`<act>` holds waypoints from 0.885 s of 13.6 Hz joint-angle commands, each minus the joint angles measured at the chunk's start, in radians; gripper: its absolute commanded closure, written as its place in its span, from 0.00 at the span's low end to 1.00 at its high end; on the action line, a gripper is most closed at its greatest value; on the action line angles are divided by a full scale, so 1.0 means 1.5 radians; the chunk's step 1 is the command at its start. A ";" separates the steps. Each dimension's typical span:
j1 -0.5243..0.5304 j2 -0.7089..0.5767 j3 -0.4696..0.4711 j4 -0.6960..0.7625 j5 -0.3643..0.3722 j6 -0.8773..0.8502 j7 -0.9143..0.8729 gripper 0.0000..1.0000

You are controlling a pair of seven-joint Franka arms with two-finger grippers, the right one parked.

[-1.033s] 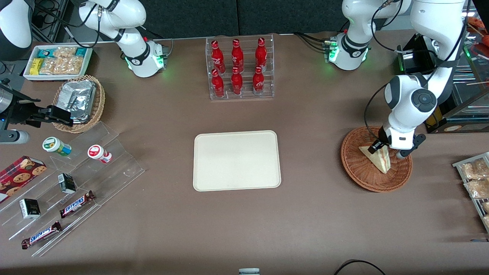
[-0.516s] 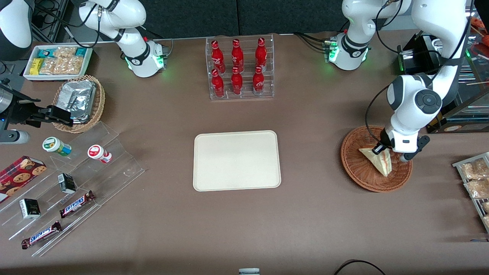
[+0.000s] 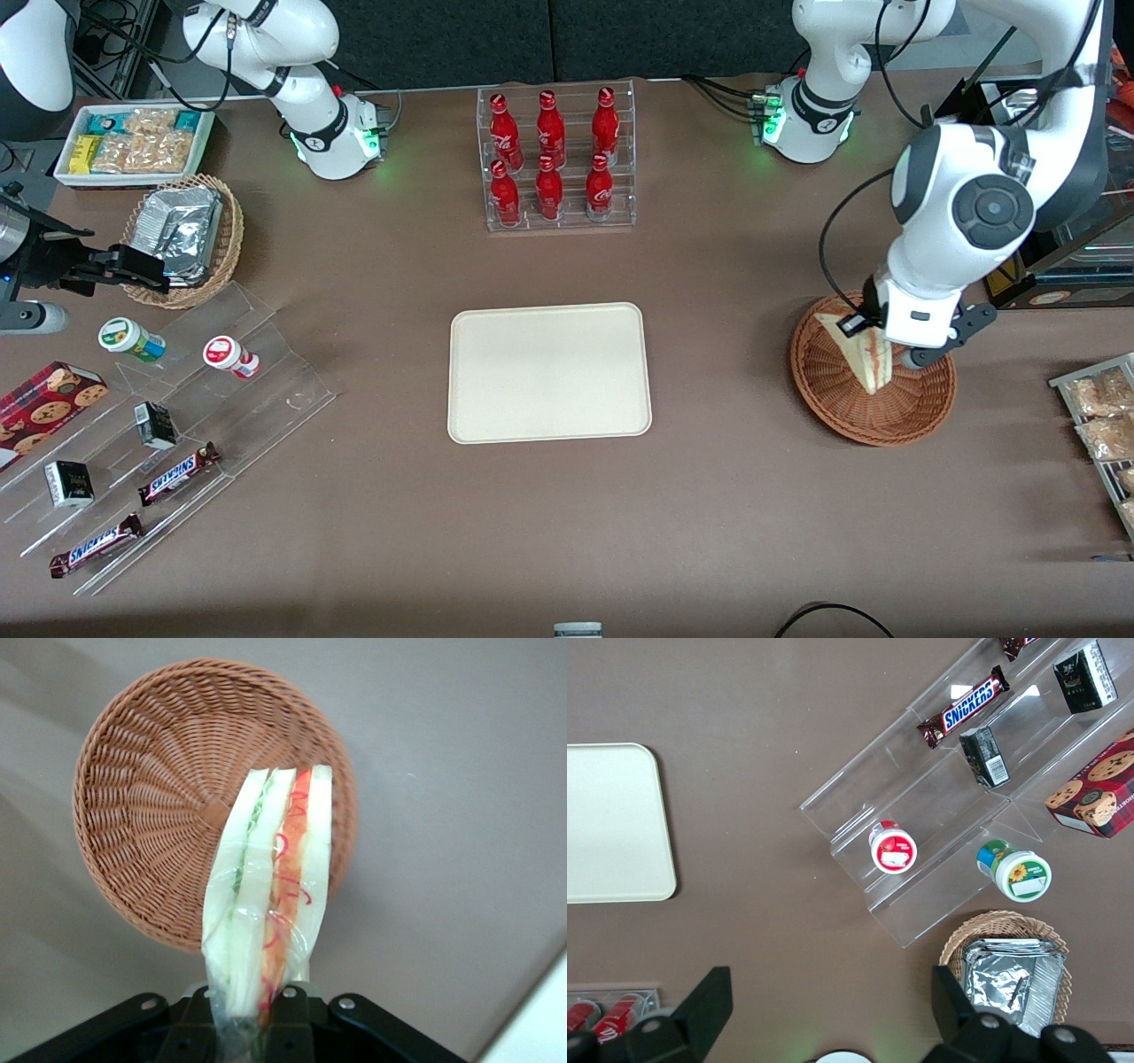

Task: Place sandwich from basket to tray
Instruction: 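Lift the sandwich out of the basket with the left gripper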

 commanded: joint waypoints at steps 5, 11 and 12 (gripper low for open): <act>-0.182 0.069 0.004 0.126 -0.002 -0.032 -0.117 0.91; -0.297 0.220 0.005 0.246 0.005 0.004 -0.150 0.91; -0.315 0.247 0.005 0.261 0.007 0.023 -0.149 0.91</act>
